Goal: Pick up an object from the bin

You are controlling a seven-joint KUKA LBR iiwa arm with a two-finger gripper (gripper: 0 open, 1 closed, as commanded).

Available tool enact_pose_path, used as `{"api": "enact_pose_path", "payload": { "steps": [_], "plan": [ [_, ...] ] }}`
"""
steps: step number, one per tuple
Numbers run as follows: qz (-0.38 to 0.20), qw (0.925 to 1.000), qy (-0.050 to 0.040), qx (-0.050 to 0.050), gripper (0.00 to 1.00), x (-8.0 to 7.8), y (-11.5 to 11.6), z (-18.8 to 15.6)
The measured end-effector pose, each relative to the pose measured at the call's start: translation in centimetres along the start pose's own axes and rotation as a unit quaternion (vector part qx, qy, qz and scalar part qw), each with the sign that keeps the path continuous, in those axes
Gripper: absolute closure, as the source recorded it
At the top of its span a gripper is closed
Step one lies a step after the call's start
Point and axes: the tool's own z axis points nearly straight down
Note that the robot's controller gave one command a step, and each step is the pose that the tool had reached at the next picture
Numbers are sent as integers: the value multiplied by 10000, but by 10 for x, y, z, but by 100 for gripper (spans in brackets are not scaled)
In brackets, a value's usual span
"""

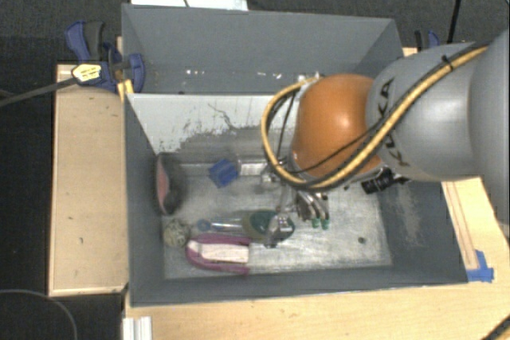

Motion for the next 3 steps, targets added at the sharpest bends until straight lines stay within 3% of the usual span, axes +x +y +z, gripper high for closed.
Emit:
{"api": "enact_pose_path", "payload": {
  "steps": [1,2,3],
  "plan": [
    [-284,9996,-30,-4,0,-19,-27,71],
    [-272,9996,-54,-8,100,-21,-25,67],
    [-1918,9814,-31,2,100,-16,-6,-58]
  ]
}}
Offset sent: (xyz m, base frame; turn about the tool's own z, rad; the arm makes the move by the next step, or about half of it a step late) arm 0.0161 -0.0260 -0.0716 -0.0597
